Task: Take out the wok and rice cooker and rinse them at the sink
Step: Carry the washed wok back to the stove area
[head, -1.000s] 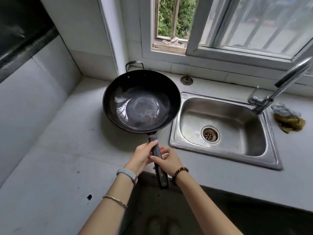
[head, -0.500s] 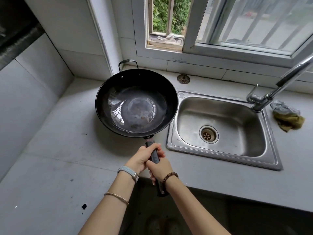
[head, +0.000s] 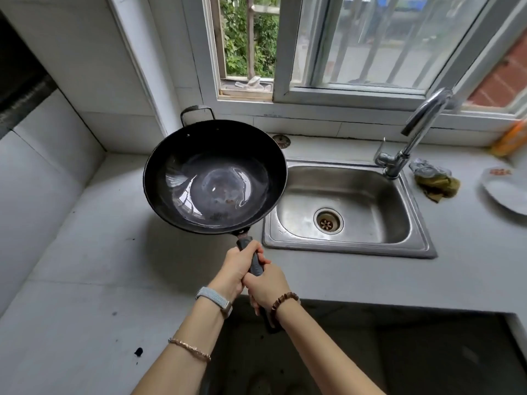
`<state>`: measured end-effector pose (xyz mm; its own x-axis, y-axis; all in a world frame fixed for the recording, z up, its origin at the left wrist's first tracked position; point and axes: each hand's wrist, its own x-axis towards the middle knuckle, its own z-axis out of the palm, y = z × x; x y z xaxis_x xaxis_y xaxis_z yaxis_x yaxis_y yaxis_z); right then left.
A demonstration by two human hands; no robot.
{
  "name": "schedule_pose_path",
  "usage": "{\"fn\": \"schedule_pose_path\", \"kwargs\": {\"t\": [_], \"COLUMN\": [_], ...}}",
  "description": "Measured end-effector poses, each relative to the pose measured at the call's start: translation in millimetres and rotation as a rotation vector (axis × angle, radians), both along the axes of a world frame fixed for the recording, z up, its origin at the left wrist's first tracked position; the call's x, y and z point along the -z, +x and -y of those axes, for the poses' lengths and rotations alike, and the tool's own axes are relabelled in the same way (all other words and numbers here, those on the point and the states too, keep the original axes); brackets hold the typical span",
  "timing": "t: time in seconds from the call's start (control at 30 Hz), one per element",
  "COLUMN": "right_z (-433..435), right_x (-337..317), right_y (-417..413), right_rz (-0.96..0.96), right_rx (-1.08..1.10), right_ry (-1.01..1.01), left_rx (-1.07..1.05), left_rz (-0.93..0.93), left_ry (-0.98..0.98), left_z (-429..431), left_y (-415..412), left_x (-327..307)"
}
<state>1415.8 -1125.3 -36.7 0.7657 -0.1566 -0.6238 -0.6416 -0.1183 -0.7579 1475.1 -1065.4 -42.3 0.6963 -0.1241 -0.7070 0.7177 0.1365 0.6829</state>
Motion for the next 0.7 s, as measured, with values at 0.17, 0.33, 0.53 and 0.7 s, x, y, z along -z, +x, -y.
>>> {"fn": "schedule_pose_path", "kwargs": {"t": [0.17,0.33,0.53,0.7], "right_z": [10.1,16.9,23.4,25.5], "right_x": [-26.8,-41.1,-47.6,-52.4], "right_y": [-29.2,-69.7,-138.4,-211.4], "right_rz": [0.090,0.110,0.126,0.150], "right_rx": [0.034,0.078,0.084,0.152], "right_ry": [-0.012,0.003,-0.015,-0.004], "left_rx": [0.027,0.062,0.112,0.155], "left_rz": [0.090,0.122,0.123,0.149], "left_ry": [0.009,-0.008,-0.025,-0.058], "left_z": [11.4,19.3,25.9,32.6], "left_y": [-28.6,-68.9,-133.4,-204.9], "left_x": [-30.6,-50.4,-55.2,-61.1]}}
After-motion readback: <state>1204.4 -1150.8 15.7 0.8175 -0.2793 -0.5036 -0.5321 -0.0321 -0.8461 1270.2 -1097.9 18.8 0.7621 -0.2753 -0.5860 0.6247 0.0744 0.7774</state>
